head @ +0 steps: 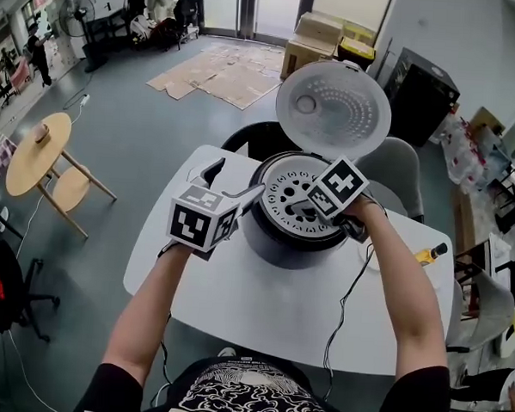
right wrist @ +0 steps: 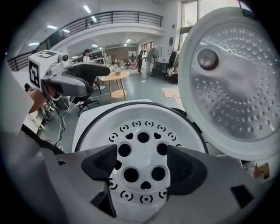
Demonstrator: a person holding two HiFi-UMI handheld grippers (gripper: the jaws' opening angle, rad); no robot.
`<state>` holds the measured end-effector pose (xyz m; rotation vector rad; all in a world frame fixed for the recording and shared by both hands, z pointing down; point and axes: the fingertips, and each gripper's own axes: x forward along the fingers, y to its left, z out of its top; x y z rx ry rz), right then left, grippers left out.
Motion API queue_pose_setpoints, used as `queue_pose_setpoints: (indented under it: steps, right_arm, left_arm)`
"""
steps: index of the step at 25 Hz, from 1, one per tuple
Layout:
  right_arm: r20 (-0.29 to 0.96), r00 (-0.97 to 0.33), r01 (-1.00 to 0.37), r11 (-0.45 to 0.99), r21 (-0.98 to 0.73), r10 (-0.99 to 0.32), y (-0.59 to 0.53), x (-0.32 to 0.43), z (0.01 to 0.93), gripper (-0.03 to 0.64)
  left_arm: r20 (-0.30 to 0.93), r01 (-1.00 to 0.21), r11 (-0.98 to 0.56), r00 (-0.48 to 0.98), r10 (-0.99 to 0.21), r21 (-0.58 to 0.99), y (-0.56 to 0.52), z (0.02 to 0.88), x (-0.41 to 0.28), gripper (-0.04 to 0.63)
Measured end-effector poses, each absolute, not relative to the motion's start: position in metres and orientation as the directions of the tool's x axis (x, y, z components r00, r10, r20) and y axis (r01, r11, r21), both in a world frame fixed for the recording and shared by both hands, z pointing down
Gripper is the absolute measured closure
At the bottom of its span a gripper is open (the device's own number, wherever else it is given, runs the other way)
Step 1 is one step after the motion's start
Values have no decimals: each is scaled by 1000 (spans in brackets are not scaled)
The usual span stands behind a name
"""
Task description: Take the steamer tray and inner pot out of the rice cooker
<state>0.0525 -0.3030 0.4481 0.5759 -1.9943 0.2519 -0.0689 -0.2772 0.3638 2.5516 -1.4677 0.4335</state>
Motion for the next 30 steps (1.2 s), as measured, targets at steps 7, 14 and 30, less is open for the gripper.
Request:
queue_pose_setpoints:
  steps: [7,14,30]
  right_arm:
    - [921,-337,-451,892,25,-196,-296,37,470,254]
    - [957,-269,-453,891,-27,-108,-293,35,485,291]
    - [978,-171,-464,885,27,-119,-313,43,485,328]
  left_arm:
    - [349,-872,-490,458,-818,-3,-267,370,-74,197]
    - [359,-885,-466,431,-828,-12,-263,375,-89,196]
    - [351,-885,-465,429,-832,-18,-270,376,-87,196]
